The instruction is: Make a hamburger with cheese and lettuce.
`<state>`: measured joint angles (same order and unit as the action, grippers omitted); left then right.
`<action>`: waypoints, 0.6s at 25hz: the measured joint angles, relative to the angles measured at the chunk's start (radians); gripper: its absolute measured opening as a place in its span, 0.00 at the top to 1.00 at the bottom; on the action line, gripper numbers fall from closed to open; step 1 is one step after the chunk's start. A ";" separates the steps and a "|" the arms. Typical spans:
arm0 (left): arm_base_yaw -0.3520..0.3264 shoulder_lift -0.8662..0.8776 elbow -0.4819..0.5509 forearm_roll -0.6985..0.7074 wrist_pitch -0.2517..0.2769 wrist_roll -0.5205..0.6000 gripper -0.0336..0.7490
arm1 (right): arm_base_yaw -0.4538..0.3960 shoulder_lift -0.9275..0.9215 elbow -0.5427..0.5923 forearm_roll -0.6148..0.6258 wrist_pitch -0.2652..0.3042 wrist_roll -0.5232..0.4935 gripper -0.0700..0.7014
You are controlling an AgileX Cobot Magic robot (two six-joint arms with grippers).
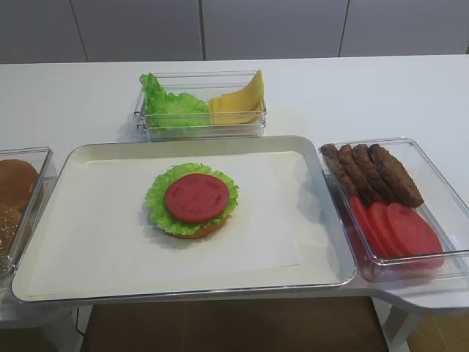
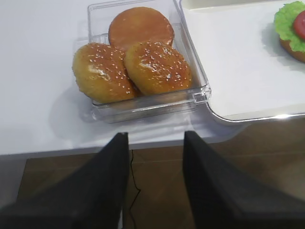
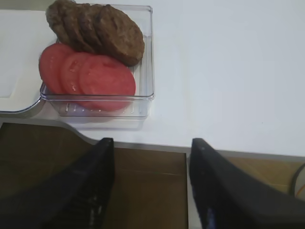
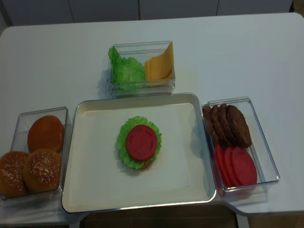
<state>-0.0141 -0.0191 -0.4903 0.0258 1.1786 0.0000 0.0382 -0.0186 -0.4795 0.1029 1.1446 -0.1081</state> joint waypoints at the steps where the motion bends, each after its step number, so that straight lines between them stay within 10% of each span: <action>1: 0.000 0.000 0.000 0.000 0.000 0.000 0.59 | 0.000 0.000 0.000 0.000 0.000 0.000 0.41; 15: 0.000 0.000 0.000 0.000 0.000 0.000 0.59 | 0.000 0.000 0.000 0.023 0.000 -0.006 0.41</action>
<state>-0.0141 -0.0191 -0.4903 0.0258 1.1786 0.0000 0.0382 -0.0186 -0.4795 0.1256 1.1446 -0.1146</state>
